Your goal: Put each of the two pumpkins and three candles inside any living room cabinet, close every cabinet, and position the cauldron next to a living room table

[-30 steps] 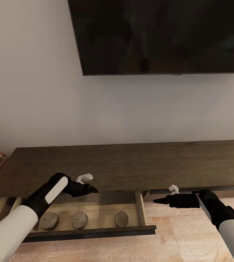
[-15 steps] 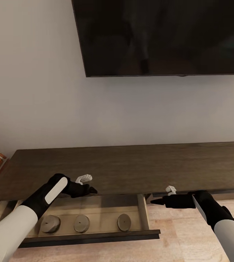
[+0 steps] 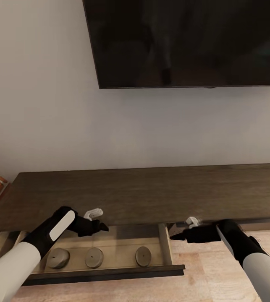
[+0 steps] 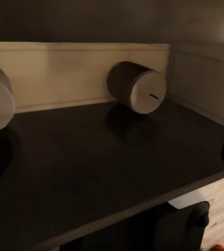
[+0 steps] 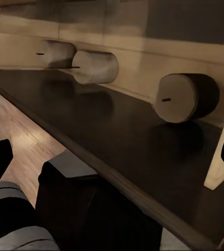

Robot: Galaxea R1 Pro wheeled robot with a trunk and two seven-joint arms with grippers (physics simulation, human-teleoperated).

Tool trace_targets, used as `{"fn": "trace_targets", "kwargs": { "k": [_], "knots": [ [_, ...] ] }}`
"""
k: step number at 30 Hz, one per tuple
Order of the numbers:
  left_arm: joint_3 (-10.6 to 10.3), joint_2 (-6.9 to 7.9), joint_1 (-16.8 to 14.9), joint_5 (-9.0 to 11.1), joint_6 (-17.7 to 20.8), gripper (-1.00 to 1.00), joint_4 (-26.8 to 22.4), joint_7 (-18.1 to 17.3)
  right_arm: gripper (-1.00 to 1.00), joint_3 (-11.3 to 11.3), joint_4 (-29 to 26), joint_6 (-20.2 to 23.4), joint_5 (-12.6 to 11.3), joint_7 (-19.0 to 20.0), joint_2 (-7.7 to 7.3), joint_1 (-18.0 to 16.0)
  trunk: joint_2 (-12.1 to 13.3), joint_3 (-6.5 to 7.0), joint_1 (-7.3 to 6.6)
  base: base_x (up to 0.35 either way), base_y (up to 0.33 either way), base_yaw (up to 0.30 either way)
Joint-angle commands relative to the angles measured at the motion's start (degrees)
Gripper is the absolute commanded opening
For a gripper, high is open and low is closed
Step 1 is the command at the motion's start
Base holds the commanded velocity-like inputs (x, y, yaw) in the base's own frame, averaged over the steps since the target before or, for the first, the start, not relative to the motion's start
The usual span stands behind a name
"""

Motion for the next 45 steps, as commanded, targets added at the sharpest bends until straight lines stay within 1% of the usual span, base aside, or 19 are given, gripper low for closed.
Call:
{"fn": "trace_targets", "kwargs": {
  "k": [1,2,3,8,11,12,13,14,17,18,21,22,23,25,27,31,36,40,45],
  "knots": [
    [-0.1,0.01,0.05,-0.02,0.07,1.0,0.0,-0.3,1.0,2.05,-0.1,0.37,0.02,0.04,0.18,0.0,0.0,0.0,0.0,0.0,0.0,0.0],
    [-0.18,0.01,0.12,-0.03,0.17,1.0,0.01,-0.67,1.0,4.7,-0.19,0.7,-0.01,0.09,0.27,0.0,0.0,0.0,0.0,0.0,0.0,0.0],
    [-0.21,0.04,0.23,-0.03,0.22,1.0,0.01,-0.92,1.0,5.88,-0.2,0.83,-0.03,0.11,0.25,0.0,0.0,0.0,0.0,0.0,0.0,0.0],
    [-0.33,0.6,1.85,-0.26,0.34,1.0,-1.35,-1.89,1.0,7.82,-0.16,1.02,0.0,0.91,0.1,0.0,0.0,0.0,0.0,0.0,0.0,0.0],
    [-0.72,3.21,2.61,-0.16,0.56,1.0,-4.9,-2.43,1.0,8.06,-0.15,1.06,0.04,2.39,0.01,0.0,0.0,0.0,0.0,0.0,0.0,0.0],
    [-1.37,4.7,3.12,-0.09,0.79,1.0,-7.1,-3.21,1.0,8.26,-0.08,1.23,0.06,3.18,0.02,0.0,0.0,0.0,0.0,0.0,0.0,0.0],
    [-3.46,7.75,4.1,-0.01,1.05,1.0,-10.99,-5.53,1.0,9.62,-0.08,1.67,0.08,4.42,-0.03,0.0,0.0,0.0,0.0,0.0,0.0,0.0],
    [-5.43,9.53,4.53,0.02,1.12,1.0,-12.71,-7.6,1.0,11.39,-0.24,1.84,0.05,5.07,-0.05,0.0,0.0,0.0,0.0,0.0,0.0,0.0],
    [-8.83,11.97,4.85,0.04,1.11,1.0,-13.96,-11.82,1.0,14.74,-0.61,1.97,-0.02,6.86,0.0,0.0,0.0,0.0,0.0,0.0,0.0,0.0],
    [-9.81,13.36,4.92,0.03,1.1,1.0,-14.37,-14.35,1.0,15.89,-0.69,2.0,0.01,9.22,0.0,0.0,0.0,0.0,0.0,0.0,0.0,0.0],
    [-11.17,14.54,4.96,-0.02,1.04,1.0,-14.37,-17.37,1.0,17.5,-0.53,2.01,0.09,12.36,-0.02,0.0,0.0,0.0,0.0,0.0,0.0,0.0],
    [-12.1,14.85,4.99,-0.03,0.99,1.0,-14.3,-17.92,1.0,18.37,-0.37,2.01,0.13,12.81,0.05,0.0,0.0,0.0,0.0,0.0,0.0,0.0],
    [-14.11,15.29,5.06,-0.03,0.92,1.0,-14.22,-18.43,1.0,19.99,-0.19,1.98,0.17,13.15,0.12,0.0,0.0,0.0,0.0,0.0,0.0,0.0],
    [-18.26,15.73,5.12,0.01,0.78,1.0,-14.05,-18.88,1.0,22.56,0.1,1.85,0.13,13.19,0.18,0.0,0.0,0.0,0.0,0.0,0.0,0.0],
    [-22.16,15.87,5.26,0.04,0.63,1.0,-13.92,-19.13,1.0,23.69,1.01,1.62,0.11,12.94,0.22,0.24,0.0,0.0,0.0,0.0,0.0,0.0],
    [-26.72,15.83,6.48,0.11,0.42,1.0,-13.99,-19.04,1.0,24.2,3.54,1.38,0.08,9.91,0.4,1.14,0.0,0.0,0.0,0.0,0.0,0.0],
    [-27.76,15.52,9.64,-0.2,-1.3,1.0,-13.93,-18.63,1.0,24.32,4.56,1.25,0.18,2.4,0.64,4.36,0.0,0.0,0.0,0.0,0.0,0.0],
    [-27.85,15.41,11.81,-0.34,-2.48,1.0,-13.88,-18.5,1.0,24.32,4.61,0.57,0.13,-0.04,0.83,6.0,0.0,0.0,0.0,0.0,0.0,0.0],
    [-27.9,14.98,15.49,-0.47,-8.17,1.0,-10.83,-17.71,1.0,24.32,4.82,-2.4,-0.42,-6.88,3.24,8.21,0.0,0.0,0.0,0.0,0.0,0.0]
  ]
}}
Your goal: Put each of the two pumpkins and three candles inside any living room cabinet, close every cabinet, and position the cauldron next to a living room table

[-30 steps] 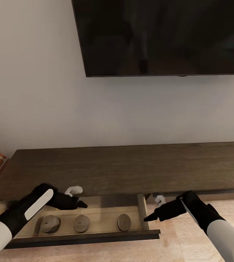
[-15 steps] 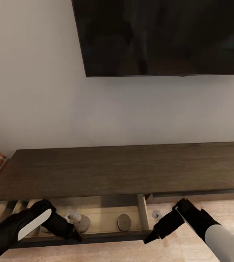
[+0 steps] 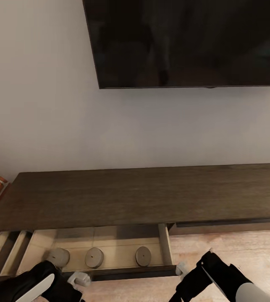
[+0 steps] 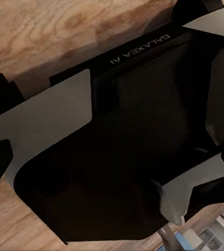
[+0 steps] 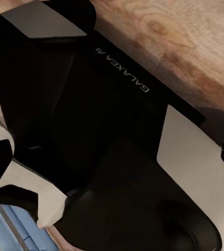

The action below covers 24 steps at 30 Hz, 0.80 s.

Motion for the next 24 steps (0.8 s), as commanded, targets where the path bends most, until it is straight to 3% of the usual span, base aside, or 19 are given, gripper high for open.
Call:
{"fn": "trace_targets", "kwargs": {
  "k": [1,4,6,7,10,13,17,20,24],
  "knots": [
    [-0.12,-0.13,0.37,0.06,-2.11,1.0,1.46,0.19,1.0,0.0,0.02,-0.69,-0.06,-1.91,0.64,0.44,0.0,0.0,0.0,0.0,0.0,0.0],
    [-2.91,-1.84,0.9,0.31,-10.63,1.0,9.69,0.45,1.0,-0.09,0.68,-2.95,-0.28,-9.28,3.28,1.84,0.0,0.0,0.0,0.0,0.0,0.0],
    [-4.33,-3.83,0.97,0.44,-15.31,1.0,16.1,0.37,1.0,-0.24,2.38,-4.3,-0.37,-13.2,4.67,2.29,0.0,0.0,0.0,0.0,0.0,0.0],
    [-4.77,-5.52,0.99,0.49,-17.82,1.0,20.89,0.2,1.0,-0.29,3.93,-5.86,-0.4,-15.28,5.55,2.42,0.0,-0.01,0.0,0.0,0.0,0.056],
    [-5.03,-7.39,1.0,0.57,-19.88,1.0,26.15,0.06,1.0,-0.39,6.89,-8.88,-0.42,-17.76,7.35,2.5,0.0,-0.1,0.0,0.0,0.0,0.132],
    [-5.05,-7.83,1.01,0.58,-22.62,1.0,27.09,0.39,1.0,-0.5,7.67,-9.97,-0.47,-19.55,7.66,2.56,0.0,-0.14,0.0,0.0,0.0,0.052],
    [-5.06,-8.64,1.01,0.63,-25.37,1.0,29.62,0.49,1.0,-0.52,10.21,-16.95,-0.52,-22.59,8.52,2.67,0.0,-0.15,0.0,0.0,0.0,0.009],
    [-5.02,-10.64,1.01,0.63,-29.34,1.0,33.6,0.5,1.0,-0.53,13.75,-22.68,-0.52,-28.73,10.74,2.69,0.0,-0.15,0.0,0.0,0.0,0.001],
    [-4.98,-12.19,1.01,0.59,-34.93,1.0,37.89,0.62,1.0,-0.53,17.04,-28.35,-0.51,-35.58,12.99,2.97,0.0,-0.15,0.0,0.0,0.0,0.0]
  ]
}}
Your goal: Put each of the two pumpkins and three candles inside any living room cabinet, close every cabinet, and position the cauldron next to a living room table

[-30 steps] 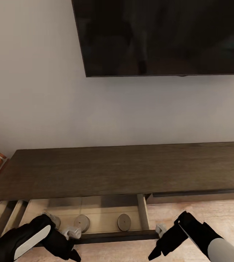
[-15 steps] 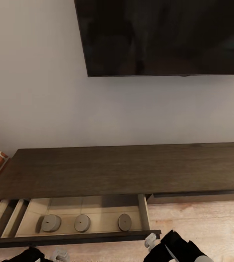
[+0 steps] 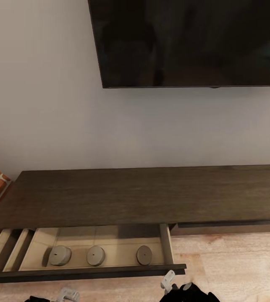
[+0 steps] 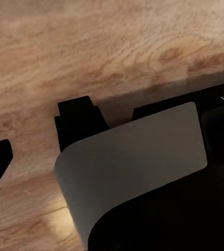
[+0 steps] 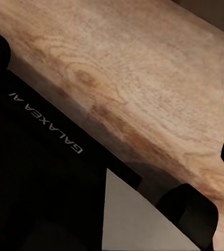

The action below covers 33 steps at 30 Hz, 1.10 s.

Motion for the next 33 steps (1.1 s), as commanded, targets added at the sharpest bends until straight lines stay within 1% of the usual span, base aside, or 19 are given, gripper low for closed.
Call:
{"fn": "trace_targets", "kwargs": {
  "k": [1,2,3,6,7,9,11,12,15,16,18,20,21,23,24,27,30,33],
  "knots": [
    [0.01,-0.18,0.0,0.0,-0.44,1.0,0.75,0.02,1.0,-0.01,0.81,-1.59,0.0,-1.2,0.47,0.2,0.0,0.0,0.0,0.0,0.0,0.0],
    [0.01,-0.38,0.0,0.0,-0.93,1.0,1.48,0.03,1.0,-0.01,1.52,-3.19,0.0,-2.47,0.89,0.34,0.0,0.0,0.0,0.0,0.0,0.0],
    [0.01,-0.74,0.0,0.0,-2.35,1.0,2.59,0.04,1.0,-0.01,2.43,-5.45,0.03,-4.65,1.42,0.51,0.0,0.0,0.0,0.0,0.0,0.0],
    [0.02,-2.07,0.0,0.07,-6.93,1.0,5.69,0.11,1.0,-0.01,3.93,-8.72,0.14,-8.68,2.19,1.05,0.0,0.0,0.0,0.0,0.0,0.0],
    [0.08,-3.35,0.0,0.08,-9.38,1.0,8.28,0.18,1.0,-0.01,4.41,-10.61,0.16,-10.75,2.69,1.39,0.0,0.0,0.0,0.0,0.0,0.0],
    [0.14,-4.51,0.0,0.09,-10.83,1.0,10.23,0.21,1.0,-0.01,4.71,-12.05,0.17,-12.41,3.05,2.01,0.0,0.0,0.0,0.0,0.0,0.0],
    [0.17,-5.0,0.0,0.13,-11.88,1.0,11.09,0.22,1.0,-0.01,4.84,-12.76,0.18,-13.59,3.53,2.41,0.0,0.0,0.0,0.0,0.0,0.0],
    [0.17,-5.07,0.0,0.14,-12.09,1.0,11.23,0.22,1.0,-0.01,4.86,-12.88,0.18,-13.78,3.61,2.47,0.0,0.0,0.0,0.0,0.0,0.0],
    [0.26,-5.1,0.59,0.71,-14.62,1.0,12.02,0.23,1.0,-0.01,5.01,-14.64,0.14,-14.52,3.91,3.21,0.0,0.0,0.0,0.0,0.0,0.0],
    [0.26,-5.16,1.13,1.62,-16.51,1.0,12.28,0.26,1.0,-0.01,5.32,-15.69,0.15,-14.84,3.98,3.39,0.0,0.0,0.0,0.0,0.0,0.0],
    [0.27,-5.26,1.86,3.58,-18.66,1.0,12.5,0.37,1.0,-0.01,6.07,-17.12,0.16,-15.72,4.03,3.67,0.0,0.0,0.0,0.0,0.0,0.0],
    [0.27,-5.28,2.33,6.22,-20.0,1.0,12.62,0.63,1.0,-0.01,6.65,-18.74,0.17,-17.07,4.09,3.83,0.0,0.0,0.0,0.0,0.0,0.0],
    [0.27,-5.27,2.6,8.27,-20.76,1.0,12.71,0.89,1.0,-0.01,6.96,-19.96,0.18,-18.13,4.11,3.9,0.0,0.0,0.0,0.0,0.0,0.0],
    [0.27,-5.22,2.92,10.62,-22.14,1.0,12.8,1.47,1.0,-0.01,7.38,-21.28,0.18,-19.37,4.14,4.19,0.0,0.0,0.0,0.0,0.0,0.0],
    [0.27,-5.21,2.99,11.13,-22.6,1.0,12.81,1.68,1.0,-0.01,7.47,-21.56,0.18,-19.62,4.17,4.28,0.0,0.0,0.0,0.0,0.0,0.0],
    [0.27,-5.18,3.37,13.3,-26.5,1.0,12.86,3.49,1.0,-0.01,7.73,-23.12,0.18,-20.69,4.51,4.65,0.0,0.0,0.0,0.0,0.0,0.0],
    [0.27,-5.17,3.58,14.22,-29.42,1.0,12.81,5.38,1.0,-0.01,7.8,-24.91,0.18,-21.94,4.68,4.79,0.0,0.0,0.0,0.0,0.0,0.0],
    [0.27,-5.24,3.66,14.96,-30.28,1.0,12.76,6.1,1.0,-0.01,7.82,-26.03,0.18,-23.42,4.73,4.98,0.0,0.0,0.0,0.0,0.0,0.0]
  ]
}}
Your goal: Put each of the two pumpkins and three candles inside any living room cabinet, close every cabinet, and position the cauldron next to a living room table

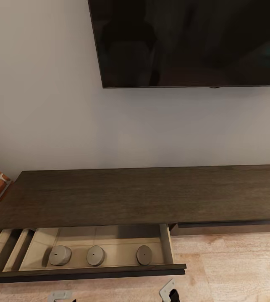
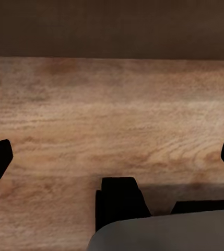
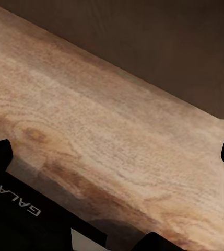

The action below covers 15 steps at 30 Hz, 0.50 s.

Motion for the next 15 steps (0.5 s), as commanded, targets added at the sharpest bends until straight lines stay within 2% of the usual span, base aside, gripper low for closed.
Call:
{"fn": "trace_targets", "kwargs": {
  "k": [1,7,10,15],
  "knots": [
    [0.0,-0.04,0.01,0.35,-0.13,1.0,-0.01,0.11,1.0,0.0,0.0,-0.17,0.0,-0.63,0.01,0.04,0.0,0.0,0.0,0.0,0.0,0.0],
    [0.01,-0.25,0.03,1.17,-2.9,1.0,-0.02,0.38,1.0,0.0,-0.02,-1.6,0.0,-5.06,0.09,0.16,0.0,0.0,0.0,0.0,0.0,0.0],
    [0.12,-0.62,0.0,1.37,-3.74,1.0,-0.02,0.44,1.0,-0.04,-0.16,-3.17,0.0,-6.07,0.49,0.14,0.0,0.0,0.0,0.0,0.0,0.0],
    [0.17,-1.59,0.02,3.62,-3.91,1.0,-0.02,0.45,1.0,-0.08,-0.24,-4.88,0.0,-6.29,0.72,0.15,0.0,0.0,0.0,0.0,0.0,0.0]
  ]
}}
